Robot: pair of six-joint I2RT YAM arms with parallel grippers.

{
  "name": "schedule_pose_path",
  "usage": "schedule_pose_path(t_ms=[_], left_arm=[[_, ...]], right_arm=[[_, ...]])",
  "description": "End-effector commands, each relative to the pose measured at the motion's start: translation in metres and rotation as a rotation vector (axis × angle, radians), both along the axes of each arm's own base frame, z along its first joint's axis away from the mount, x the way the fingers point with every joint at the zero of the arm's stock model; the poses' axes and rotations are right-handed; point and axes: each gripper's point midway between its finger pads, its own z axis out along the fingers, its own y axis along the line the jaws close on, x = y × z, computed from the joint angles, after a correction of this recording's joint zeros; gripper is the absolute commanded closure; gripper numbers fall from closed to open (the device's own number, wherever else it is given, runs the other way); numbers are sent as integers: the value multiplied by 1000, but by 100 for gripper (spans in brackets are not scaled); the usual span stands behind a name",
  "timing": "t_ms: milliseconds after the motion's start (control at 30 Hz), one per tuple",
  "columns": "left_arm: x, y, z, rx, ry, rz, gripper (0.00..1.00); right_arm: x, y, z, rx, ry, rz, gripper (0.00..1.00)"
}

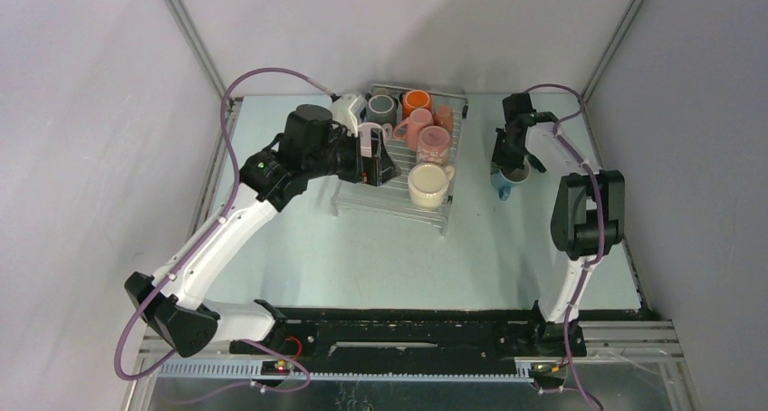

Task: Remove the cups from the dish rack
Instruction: Place the cup at the center of the board.

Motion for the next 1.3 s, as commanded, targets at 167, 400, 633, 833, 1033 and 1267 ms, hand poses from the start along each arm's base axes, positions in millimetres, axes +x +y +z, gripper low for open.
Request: schedule_pose_path(t_ms=[167,400,633,833,1033,1267], left_arm=[[4,1,31,-25,-83,-4,0],[5,3,26,-16,-76,5,0],[6,3,23,-11,-64,10,0],[7,2,20,-10,-52,12,0],[8,2,16,-3,-40,17,0],[10,0,15,-2,-31,18,0]], right_arm=[[12,17,12,-47,-35,75,100],[5,35,11,-57,-5,139,100],[3,44,6,-66,24,177,100],[1,47,1,-74,47,193,100],[-3,52,-5,-90,84,220,100],[-1,54,-6,-89,93,232,100]])
